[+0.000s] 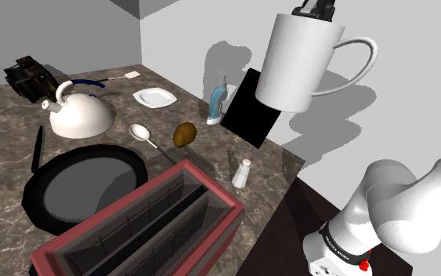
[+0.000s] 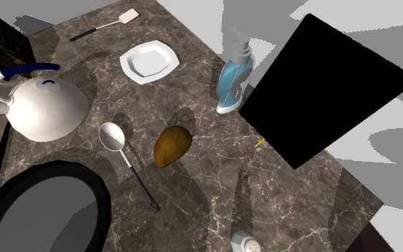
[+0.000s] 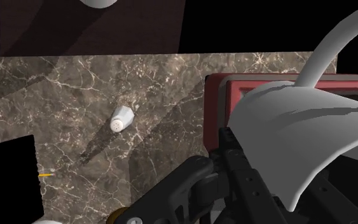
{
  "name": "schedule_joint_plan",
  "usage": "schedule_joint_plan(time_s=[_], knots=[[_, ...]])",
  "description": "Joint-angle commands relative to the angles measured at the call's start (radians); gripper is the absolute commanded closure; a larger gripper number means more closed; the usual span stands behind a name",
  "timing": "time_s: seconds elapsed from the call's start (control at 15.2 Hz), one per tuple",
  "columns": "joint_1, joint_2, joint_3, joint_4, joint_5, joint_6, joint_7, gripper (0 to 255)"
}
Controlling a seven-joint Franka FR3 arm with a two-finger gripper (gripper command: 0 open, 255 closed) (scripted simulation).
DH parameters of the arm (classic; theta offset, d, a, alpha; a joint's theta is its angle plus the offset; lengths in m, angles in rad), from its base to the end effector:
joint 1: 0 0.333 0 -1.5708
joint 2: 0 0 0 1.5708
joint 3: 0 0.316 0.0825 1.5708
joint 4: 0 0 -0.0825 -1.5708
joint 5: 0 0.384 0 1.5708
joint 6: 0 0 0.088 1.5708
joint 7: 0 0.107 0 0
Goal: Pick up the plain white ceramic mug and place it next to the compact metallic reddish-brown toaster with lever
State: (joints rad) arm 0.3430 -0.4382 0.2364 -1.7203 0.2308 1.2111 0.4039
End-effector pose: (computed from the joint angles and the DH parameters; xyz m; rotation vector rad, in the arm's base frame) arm 0.2762 0.2539 0.7240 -3.0492 -0.3401 0.2006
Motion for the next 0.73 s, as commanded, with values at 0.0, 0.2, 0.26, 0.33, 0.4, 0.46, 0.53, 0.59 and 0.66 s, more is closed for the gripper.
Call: schedule_joint_plan(time_s=[0.0,0.2,0.26,0.33,0.4,0.46,0.53,0.59,0.66], knots=[[-0.005,0.020,-0.007,0.009,-0.009,0.008,-0.014,255],[-0.019,0.068,-0.026,-0.005,-0.033,0.063,-0.060,255],[-0.024,0.086,-0.032,-0.007,-0.041,0.080,-0.074,255],[-0.029,0.105,-0.038,-0.008,-0.049,0.098,-0.088,255],[-0.034,0.124,-0.043,-0.008,-0.056,0.115,-0.101,255],[-0.039,0.144,-0.049,-0.007,-0.063,0.131,-0.114,255],[-0.043,0.165,-0.054,-0.004,-0.070,0.148,-0.127,255],[-0.048,0.187,-0.060,0.001,-0.076,0.163,-0.139,255],[-0.053,0.210,-0.065,0.006,-0.083,0.179,-0.151,255]])
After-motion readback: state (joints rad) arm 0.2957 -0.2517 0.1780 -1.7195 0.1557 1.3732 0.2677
